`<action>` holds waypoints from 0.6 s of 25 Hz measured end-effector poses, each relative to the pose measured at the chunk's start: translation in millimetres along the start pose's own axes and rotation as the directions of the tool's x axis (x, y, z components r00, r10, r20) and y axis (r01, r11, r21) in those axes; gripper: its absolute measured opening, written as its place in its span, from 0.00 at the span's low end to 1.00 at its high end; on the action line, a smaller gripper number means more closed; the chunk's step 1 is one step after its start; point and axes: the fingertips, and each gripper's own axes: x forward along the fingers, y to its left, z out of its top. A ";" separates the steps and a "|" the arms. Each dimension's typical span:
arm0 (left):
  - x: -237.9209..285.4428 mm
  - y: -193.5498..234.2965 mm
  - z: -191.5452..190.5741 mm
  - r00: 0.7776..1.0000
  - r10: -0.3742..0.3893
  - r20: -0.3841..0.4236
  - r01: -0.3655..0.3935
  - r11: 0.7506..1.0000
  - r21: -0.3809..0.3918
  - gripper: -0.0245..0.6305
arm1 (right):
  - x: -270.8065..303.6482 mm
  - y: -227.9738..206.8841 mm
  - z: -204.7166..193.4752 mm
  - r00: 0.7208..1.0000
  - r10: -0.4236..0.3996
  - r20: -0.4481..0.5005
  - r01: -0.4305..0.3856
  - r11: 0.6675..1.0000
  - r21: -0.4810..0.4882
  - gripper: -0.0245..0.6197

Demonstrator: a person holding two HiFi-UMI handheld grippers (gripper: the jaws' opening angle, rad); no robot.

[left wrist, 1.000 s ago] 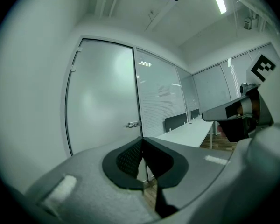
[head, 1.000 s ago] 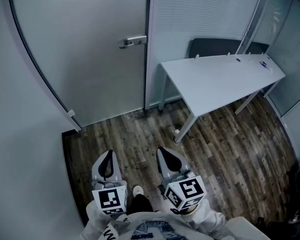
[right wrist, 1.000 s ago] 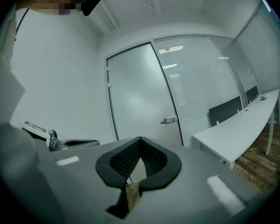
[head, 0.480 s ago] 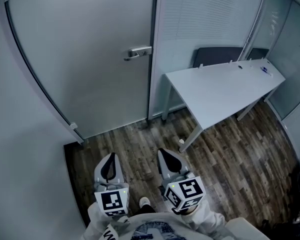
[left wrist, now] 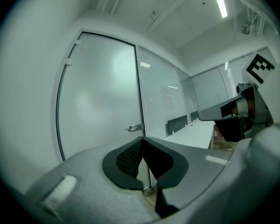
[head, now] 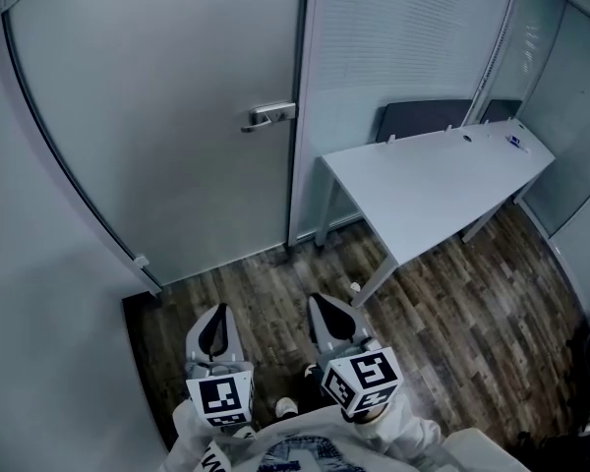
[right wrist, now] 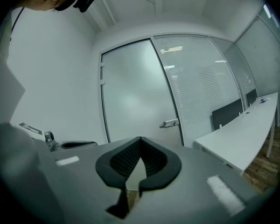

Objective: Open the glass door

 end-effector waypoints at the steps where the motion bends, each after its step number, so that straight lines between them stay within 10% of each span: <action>1: 2.8 0.1 -0.3 1.000 0.000 0.000 0.000 1.000 0.000 0.04 | 2.2 -2.2 0.5 1.000 -0.001 0.002 0.001 1.000 0.001 0.04; 15: 101.9 14.1 -4.7 0.999 0.028 -0.034 -0.027 0.999 0.028 0.04 | 96.4 -54.2 14.6 0.999 0.043 0.006 -0.043 0.999 0.023 0.04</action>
